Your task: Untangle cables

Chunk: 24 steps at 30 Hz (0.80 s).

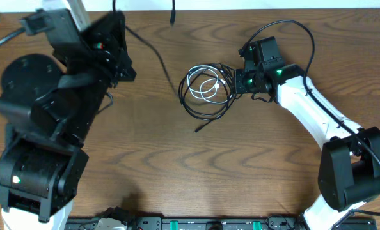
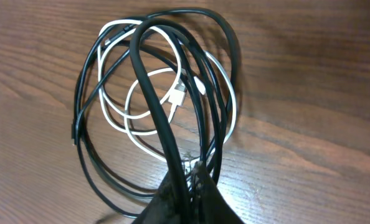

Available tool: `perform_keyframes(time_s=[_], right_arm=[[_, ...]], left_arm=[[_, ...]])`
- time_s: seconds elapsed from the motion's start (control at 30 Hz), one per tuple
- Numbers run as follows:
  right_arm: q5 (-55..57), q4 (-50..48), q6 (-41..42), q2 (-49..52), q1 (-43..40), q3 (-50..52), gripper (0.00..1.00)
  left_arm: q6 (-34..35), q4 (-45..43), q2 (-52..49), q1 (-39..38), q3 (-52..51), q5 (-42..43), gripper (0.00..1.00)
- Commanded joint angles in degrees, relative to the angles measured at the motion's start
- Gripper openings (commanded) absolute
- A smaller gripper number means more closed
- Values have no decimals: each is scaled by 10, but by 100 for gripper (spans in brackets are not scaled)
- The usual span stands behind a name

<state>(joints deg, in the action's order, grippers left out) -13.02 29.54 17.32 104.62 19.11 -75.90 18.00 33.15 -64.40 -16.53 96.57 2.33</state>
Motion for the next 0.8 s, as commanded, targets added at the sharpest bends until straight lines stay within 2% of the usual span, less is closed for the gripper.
perform_keyframes(time_s=[0.0,0.17,0.3,0.67,0.73,0.77], right_arm=[[7,1,-22,-17,3,-25,1],[6,43,-24,-34,-2,-96,1],[4,123,-31,-35,-12,-199,1],[2,293,-92,-39,-23,-467,1],[2,305,-94,-42,-25,-511,1],[1,308,-98,-45,-28,-536,1]], left_arm=[[1,52,-15,2,8,-36,7],[1,141,-50,2,8,-82,7],[1,191,-86,4,8,-99,7],[25,251,-183,51,8,-88,8],[25,252,-196,52,8,-88,10],[25,252,-203,52,8,-88,17]])
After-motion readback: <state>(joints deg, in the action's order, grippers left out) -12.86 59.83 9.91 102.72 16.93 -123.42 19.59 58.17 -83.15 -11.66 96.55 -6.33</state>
